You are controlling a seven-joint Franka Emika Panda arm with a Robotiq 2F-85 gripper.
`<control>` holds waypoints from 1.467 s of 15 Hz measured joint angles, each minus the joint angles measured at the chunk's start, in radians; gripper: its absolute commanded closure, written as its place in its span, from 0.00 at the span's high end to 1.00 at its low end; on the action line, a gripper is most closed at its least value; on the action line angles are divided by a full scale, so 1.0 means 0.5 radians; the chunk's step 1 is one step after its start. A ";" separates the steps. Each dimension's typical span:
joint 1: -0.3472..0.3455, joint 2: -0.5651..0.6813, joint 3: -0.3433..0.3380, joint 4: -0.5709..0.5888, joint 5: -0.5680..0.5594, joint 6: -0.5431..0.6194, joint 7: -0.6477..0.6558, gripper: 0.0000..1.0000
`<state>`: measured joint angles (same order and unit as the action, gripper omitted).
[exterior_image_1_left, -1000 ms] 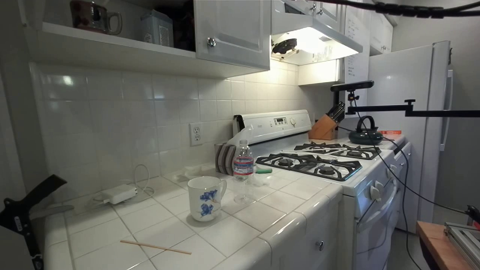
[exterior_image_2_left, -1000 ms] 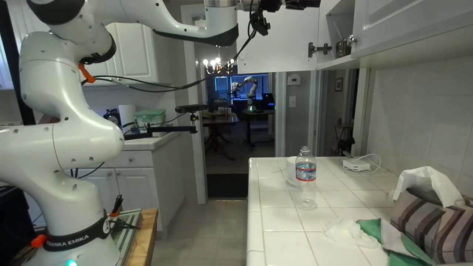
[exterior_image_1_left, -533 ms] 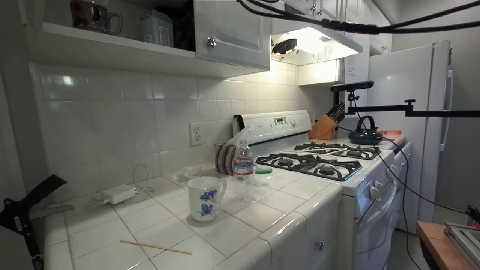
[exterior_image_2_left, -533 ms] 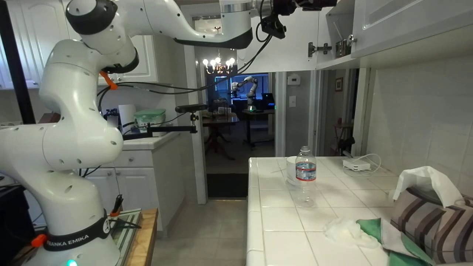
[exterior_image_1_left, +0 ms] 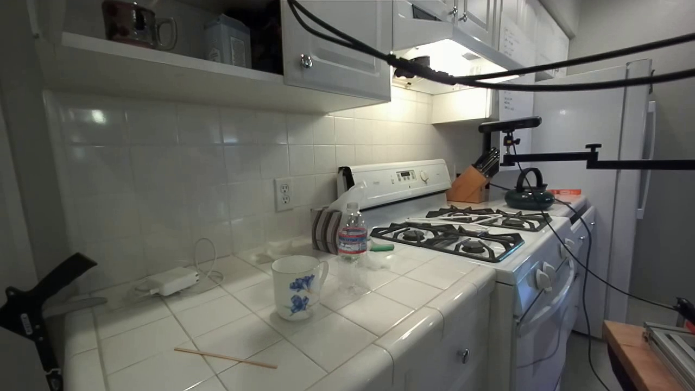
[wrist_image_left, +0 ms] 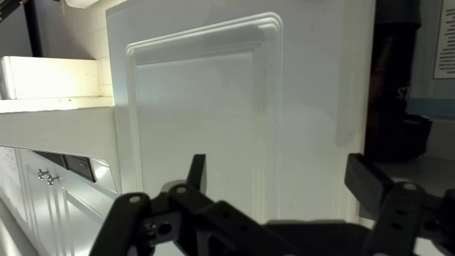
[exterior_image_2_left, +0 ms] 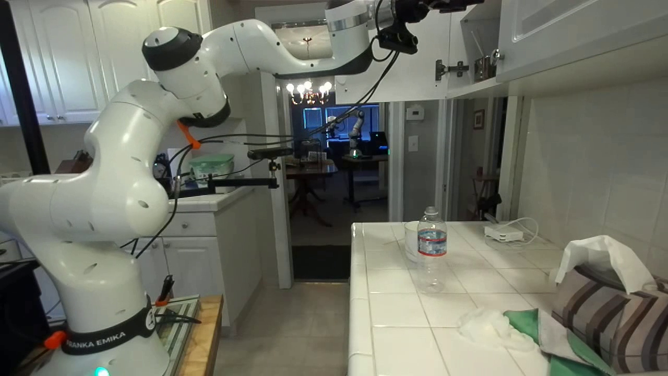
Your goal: Move the bottle to the left. Then, open the right door of the wall cabinet, retrieve a cup, and place it on the counter.
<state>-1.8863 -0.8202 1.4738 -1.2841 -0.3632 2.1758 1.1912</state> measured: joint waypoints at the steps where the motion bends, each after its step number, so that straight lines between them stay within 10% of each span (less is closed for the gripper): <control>1: -0.059 -0.037 0.001 0.062 0.063 -0.041 -0.028 1.00; 22: -0.739 -0.266 0.020 0.877 0.814 -0.628 -0.425 1.00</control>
<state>-2.2559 -0.9532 1.4838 -0.8455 0.0440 1.8619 0.9789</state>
